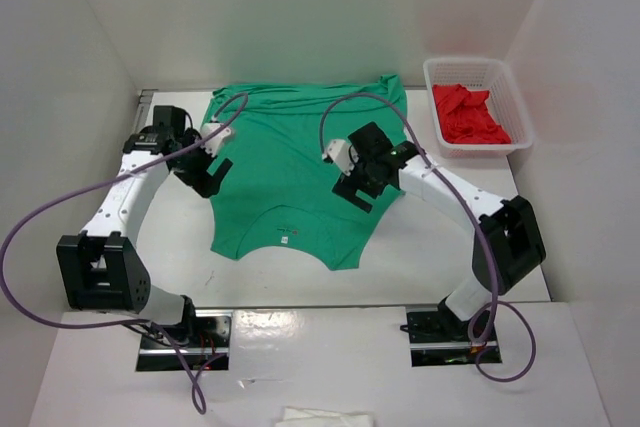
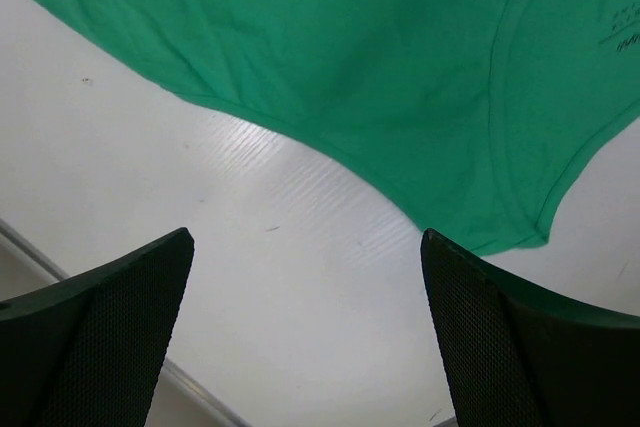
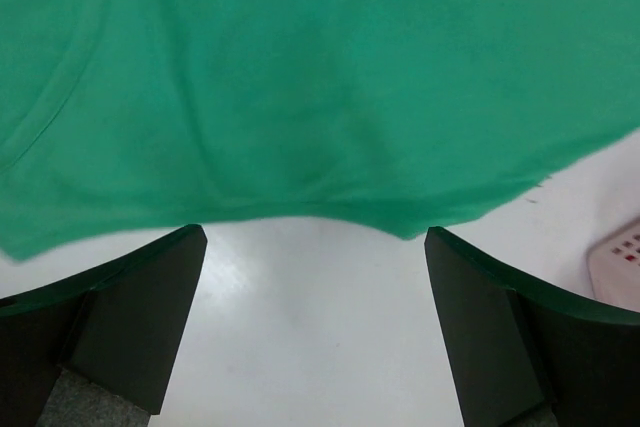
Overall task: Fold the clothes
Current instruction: Flatten the tank top out
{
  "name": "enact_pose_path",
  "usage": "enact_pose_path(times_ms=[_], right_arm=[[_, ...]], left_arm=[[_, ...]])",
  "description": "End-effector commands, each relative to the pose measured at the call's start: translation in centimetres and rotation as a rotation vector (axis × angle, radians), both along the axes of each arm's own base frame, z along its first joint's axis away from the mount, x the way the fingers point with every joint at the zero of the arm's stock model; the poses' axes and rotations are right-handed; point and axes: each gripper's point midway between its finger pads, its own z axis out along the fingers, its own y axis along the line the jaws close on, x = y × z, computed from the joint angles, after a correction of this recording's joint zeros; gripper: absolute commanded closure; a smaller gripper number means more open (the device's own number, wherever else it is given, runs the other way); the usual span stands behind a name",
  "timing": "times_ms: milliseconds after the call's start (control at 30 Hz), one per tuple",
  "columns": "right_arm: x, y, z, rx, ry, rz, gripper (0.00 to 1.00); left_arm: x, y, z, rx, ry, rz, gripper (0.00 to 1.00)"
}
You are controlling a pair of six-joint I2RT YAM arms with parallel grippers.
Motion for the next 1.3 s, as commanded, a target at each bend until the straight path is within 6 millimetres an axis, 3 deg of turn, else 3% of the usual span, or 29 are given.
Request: enact_pose_path(times_ms=[0, 200, 300, 400, 500, 633, 800, 833, 867, 967, 1267], right_arm=[[4.6, 1.3, 2.5, 0.153, -0.172, -0.162, 0.01], [7.0, 3.0, 1.1, 0.268, -0.192, -0.323, 0.01], [8.2, 3.6, 0.0, 0.283, -0.179, -0.397, 0.01], [9.1, 3.6, -1.3, 0.266, -0.172, -0.466, 0.01], [10.4, 3.7, -1.6, 0.263, -0.200, -0.519, 0.01], [11.8, 4.7, -0.4, 0.299, -0.212, -0.537, 0.01], [13.5, 3.4, -0.5, 0.319, -0.196, -0.578, 0.01], [14.0, 4.1, -0.2, 0.337, -0.192, -0.567, 0.01], [14.5, 3.0, -0.4, 0.334, -0.187, -0.599, 0.01], [15.1, 3.4, -1.2, 0.352, -0.150, -0.608, 0.01], [15.5, 2.3, -4.8, 0.317, -0.058, -0.632, 0.01]], left_arm=[[3.7, -0.6, 2.3, -0.062, -0.200, 0.110, 0.00], [4.8, -1.8, -0.3, -0.169, -0.188, 0.256, 0.00], [4.9, -2.1, -3.3, -0.158, -0.110, 0.312, 0.01], [5.4, -2.4, -4.7, -0.166, -0.068, 0.345, 0.01], [6.2, -2.4, -5.0, -0.154, -0.064, 0.371, 0.01], [7.5, -3.1, -5.0, -0.147, -0.066, 0.399, 0.01], [8.6, -3.5, -5.8, -0.119, -0.040, 0.430, 0.01], [8.6, -3.5, -6.2, -0.116, -0.031, 0.431, 0.01], [8.9, -3.4, -6.4, -0.113, -0.029, 0.445, 0.01], [9.1, -3.4, -7.7, -0.089, -0.005, 0.459, 0.01], [8.7, -3.6, -10.2, -0.041, 0.060, 0.469, 0.01]])
